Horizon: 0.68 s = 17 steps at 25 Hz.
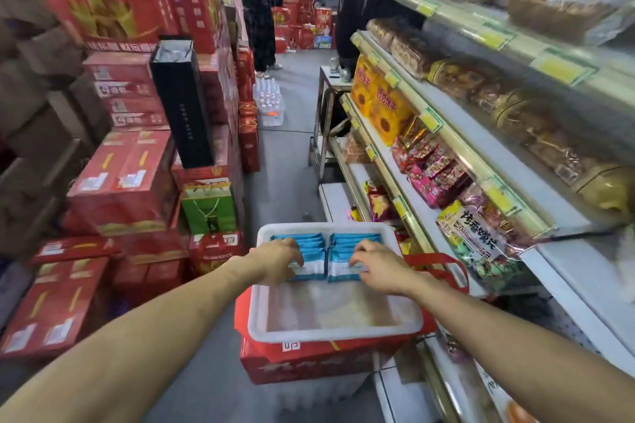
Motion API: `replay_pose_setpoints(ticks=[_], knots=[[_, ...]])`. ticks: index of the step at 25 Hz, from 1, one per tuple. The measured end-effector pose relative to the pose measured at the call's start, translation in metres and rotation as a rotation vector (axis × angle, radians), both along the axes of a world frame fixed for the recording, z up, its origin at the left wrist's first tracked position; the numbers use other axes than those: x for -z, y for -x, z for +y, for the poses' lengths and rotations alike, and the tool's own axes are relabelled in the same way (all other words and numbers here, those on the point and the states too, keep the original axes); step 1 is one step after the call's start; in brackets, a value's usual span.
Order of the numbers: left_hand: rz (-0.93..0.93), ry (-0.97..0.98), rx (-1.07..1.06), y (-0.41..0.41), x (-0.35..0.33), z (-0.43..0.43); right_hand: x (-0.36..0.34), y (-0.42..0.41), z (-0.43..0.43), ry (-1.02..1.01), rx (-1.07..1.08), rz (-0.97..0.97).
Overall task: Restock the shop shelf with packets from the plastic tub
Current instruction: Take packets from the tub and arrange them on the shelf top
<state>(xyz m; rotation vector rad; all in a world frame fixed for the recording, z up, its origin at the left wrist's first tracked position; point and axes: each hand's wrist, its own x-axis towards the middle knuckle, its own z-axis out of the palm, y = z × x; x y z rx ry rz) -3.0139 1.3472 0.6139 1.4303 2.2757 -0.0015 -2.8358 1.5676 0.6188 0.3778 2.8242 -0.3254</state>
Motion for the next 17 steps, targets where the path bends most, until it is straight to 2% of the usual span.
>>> replay_pose_setpoints(ticks=[5, 10, 13, 17], knots=[[0.074, 0.014, 0.031, 0.004, 0.017, 0.004, 0.010, -0.002, -0.003, -0.072, -0.040, 0.026], [0.077, 0.037, 0.063, -0.004, 0.032, 0.003, 0.023, -0.010, -0.007, -0.051, -0.069, 0.015], [0.152, -0.017, 0.054, -0.009, 0.036, 0.006, 0.027, -0.011, -0.012, -0.070, -0.103, -0.019], [0.108, -0.102, 0.094, -0.003, 0.023, 0.009, 0.013, -0.008, -0.010, -0.073, -0.061, 0.022]])
